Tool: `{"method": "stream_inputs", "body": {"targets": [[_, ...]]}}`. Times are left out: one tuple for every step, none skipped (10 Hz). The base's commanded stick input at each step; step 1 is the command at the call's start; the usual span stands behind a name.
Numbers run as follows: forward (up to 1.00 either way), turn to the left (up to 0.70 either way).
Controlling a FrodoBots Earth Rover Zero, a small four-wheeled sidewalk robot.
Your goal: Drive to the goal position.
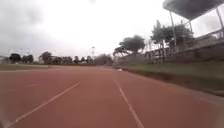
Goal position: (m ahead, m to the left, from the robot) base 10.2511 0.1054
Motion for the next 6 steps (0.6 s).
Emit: {"method": "stream_inputs", "body": {"targets": [[0.70,0.00],[0.70,0.00],[0.70,0.00],[0.70,0.00],[0.70,0.00],[0.70,0.00]]}}
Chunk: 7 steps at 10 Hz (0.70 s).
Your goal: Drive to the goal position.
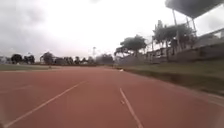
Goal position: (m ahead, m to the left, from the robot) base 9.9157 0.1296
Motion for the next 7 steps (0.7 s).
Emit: {"method": "stream_inputs", "body": {"targets": [[0.70,0.00],[0.70,0.00],[0.70,0.00],[0.70,0.00],[0.70,0.00],[0.70,0.00],[0.70,0.00]]}}
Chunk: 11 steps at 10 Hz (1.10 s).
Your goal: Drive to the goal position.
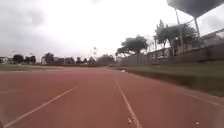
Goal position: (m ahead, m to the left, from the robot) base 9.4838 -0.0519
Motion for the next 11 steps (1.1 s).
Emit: {"method": "stream_inputs", "body": {"targets": [[0.70,0.00],[0.70,0.00],[0.70,0.00],[0.70,0.00],[0.70,0.00],[0.70,0.00],[0.70,0.00],[0.70,0.00],[0.70,0.00],[0.70,0.00],[0.70,0.00]]}}
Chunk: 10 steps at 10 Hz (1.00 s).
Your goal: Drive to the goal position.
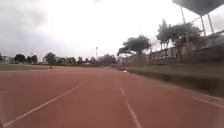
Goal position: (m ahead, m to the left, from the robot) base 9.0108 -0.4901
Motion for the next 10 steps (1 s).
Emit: {"method": "stream_inputs", "body": {"targets": [[0.70,0.00],[0.70,0.00],[0.70,0.00],[0.70,0.00],[0.70,0.00],[0.70,0.00],[0.70,0.00],[0.70,0.00],[0.70,0.00],[0.70,0.00]]}}
